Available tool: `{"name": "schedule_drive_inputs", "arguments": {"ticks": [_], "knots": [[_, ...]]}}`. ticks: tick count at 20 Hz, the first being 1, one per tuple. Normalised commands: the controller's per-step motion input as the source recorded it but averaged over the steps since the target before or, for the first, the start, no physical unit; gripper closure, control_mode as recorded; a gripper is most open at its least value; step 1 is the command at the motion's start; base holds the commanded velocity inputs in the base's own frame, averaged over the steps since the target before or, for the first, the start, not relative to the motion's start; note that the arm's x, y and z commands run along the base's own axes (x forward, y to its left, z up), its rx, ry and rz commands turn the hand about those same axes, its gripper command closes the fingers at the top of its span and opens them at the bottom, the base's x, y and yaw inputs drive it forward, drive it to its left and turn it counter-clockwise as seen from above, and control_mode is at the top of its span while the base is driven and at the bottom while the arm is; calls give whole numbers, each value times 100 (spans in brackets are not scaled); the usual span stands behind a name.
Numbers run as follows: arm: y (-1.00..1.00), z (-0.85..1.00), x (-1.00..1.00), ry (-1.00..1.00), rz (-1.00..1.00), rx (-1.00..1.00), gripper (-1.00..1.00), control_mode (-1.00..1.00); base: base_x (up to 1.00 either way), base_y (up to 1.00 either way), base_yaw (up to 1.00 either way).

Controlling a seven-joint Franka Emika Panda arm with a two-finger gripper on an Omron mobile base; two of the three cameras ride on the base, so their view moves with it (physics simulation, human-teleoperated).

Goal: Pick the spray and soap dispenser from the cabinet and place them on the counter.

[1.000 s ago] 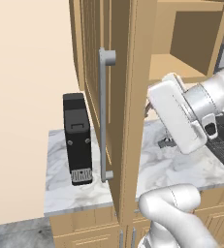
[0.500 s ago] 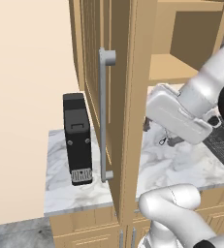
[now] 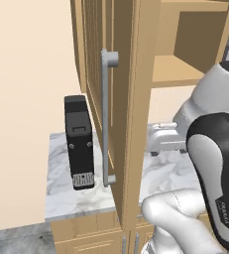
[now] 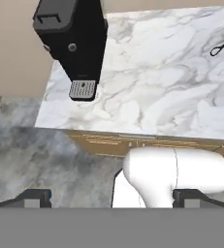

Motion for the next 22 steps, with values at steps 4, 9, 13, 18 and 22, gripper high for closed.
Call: {"name": "schedule_drive_inputs", "arguments": {"ticks": [4,9,13,18,22], "knots": [[-11,-45,0,-18,3,-39,-100,-100,0,0,0],[-17,-27,3,-2,-1,-23,-100,-100,0,0,0],[-4,-5,0,0,0,-3,-100,-100,0,0,0],[-8,0,0,0,1,0,-100,-100,0,0,0],[-28,7,5,1,0,2,-100,-100,0,0,0]]}}
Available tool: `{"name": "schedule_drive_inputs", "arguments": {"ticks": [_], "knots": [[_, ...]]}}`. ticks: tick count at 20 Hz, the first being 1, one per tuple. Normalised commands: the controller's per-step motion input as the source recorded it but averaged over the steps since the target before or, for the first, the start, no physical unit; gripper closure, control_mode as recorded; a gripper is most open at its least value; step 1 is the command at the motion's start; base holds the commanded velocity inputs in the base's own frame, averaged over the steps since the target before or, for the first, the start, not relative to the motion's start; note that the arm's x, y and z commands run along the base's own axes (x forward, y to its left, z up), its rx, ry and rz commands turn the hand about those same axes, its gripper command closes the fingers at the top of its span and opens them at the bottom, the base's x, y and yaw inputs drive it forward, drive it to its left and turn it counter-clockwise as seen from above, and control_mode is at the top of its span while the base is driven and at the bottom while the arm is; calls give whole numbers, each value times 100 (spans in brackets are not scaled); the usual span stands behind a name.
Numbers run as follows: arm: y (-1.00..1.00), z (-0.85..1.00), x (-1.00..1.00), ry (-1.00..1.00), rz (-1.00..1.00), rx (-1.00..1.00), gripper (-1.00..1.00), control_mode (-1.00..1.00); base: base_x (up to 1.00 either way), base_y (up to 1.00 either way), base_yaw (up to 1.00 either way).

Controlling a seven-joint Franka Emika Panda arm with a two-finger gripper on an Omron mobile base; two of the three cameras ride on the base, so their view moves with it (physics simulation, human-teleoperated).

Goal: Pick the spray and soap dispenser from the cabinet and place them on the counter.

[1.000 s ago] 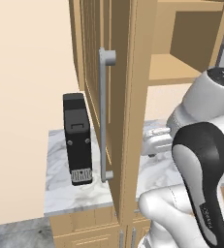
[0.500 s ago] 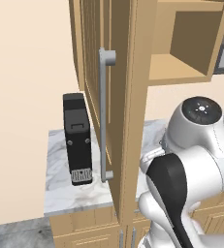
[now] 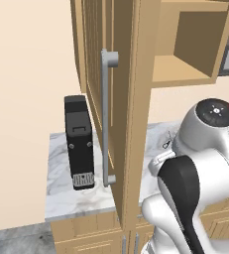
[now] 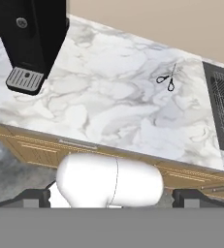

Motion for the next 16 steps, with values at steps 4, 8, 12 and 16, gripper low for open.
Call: {"name": "schedule_drive_inputs", "arguments": {"ticks": [4,8,12,16], "knots": [[-24,18,3,-2,0,7,-100,-100,0,0,0],[-23,15,0,-13,0,6,-100,-100,0,0,0],[-4,18,2,-18,4,3,-100,-100,0,0,0],[-4,20,0,-21,11,4,-100,-100,0,0,0]]}}
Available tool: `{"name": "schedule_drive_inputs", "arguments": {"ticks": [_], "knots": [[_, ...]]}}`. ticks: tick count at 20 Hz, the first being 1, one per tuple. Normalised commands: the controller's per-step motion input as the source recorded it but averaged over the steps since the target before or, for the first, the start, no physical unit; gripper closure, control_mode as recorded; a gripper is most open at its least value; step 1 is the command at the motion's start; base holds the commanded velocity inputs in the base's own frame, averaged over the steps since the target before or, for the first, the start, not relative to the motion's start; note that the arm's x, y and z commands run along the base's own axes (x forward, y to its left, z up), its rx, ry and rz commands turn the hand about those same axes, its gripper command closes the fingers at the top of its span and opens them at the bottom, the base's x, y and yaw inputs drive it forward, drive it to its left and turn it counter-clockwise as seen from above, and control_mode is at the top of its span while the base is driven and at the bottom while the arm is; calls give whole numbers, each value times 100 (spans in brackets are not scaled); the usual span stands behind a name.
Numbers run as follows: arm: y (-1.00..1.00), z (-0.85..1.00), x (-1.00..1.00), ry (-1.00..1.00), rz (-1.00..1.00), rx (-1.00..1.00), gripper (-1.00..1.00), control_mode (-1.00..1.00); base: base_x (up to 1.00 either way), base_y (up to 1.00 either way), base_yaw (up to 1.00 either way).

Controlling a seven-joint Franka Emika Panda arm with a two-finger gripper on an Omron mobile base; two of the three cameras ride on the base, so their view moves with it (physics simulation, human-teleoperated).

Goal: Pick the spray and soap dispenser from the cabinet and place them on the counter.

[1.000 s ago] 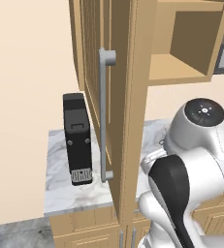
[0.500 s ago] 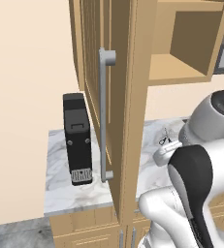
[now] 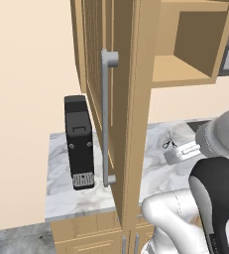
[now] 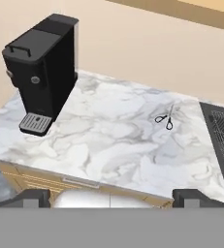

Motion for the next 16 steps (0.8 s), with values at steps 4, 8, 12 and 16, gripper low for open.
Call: {"name": "schedule_drive_inputs", "arguments": {"ticks": [4,8,12,16], "knots": [[-6,29,2,-11,8,4,-100,-100,0,0,0],[-1,31,0,2,4,0,-100,-100,0,0,0],[-10,20,2,2,-10,7,-100,-100,0,0,0],[-13,1,0,0,-26,13,-100,-100,0,0,0]]}}
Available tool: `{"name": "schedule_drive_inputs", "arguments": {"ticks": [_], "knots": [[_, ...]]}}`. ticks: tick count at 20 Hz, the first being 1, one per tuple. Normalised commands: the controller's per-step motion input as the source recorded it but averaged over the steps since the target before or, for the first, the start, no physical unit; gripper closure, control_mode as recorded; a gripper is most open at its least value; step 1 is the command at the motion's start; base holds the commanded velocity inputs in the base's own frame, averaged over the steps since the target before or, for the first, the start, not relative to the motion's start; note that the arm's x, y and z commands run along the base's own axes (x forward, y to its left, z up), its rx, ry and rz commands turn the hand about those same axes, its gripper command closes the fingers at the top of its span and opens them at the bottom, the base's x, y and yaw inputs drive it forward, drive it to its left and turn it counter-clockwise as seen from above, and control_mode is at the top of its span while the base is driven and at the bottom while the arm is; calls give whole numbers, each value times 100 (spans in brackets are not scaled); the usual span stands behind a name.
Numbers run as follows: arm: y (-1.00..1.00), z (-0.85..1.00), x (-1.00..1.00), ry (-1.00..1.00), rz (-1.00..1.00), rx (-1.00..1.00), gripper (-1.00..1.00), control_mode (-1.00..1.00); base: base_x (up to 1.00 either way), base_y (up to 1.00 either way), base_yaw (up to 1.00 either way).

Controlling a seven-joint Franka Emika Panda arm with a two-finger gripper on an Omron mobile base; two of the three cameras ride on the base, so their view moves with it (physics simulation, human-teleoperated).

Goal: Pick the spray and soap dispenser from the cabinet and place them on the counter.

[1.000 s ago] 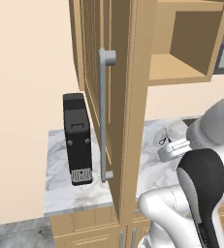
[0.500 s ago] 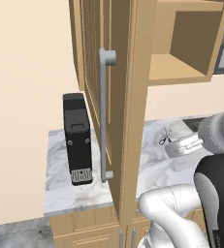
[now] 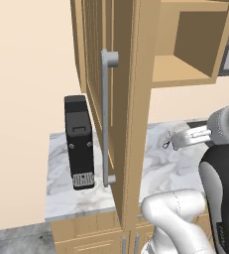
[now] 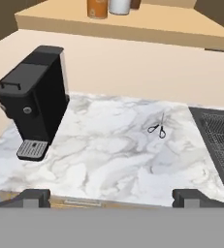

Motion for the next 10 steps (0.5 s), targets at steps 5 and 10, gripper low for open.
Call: {"name": "schedule_drive_inputs", "arguments": {"ticks": [5,10], "knots": [[-7,-5,0,-5,-24,16,-100,-100,0,0,0],[-2,-6,8,-3,11,14,-100,-100,0,0,0]]}}
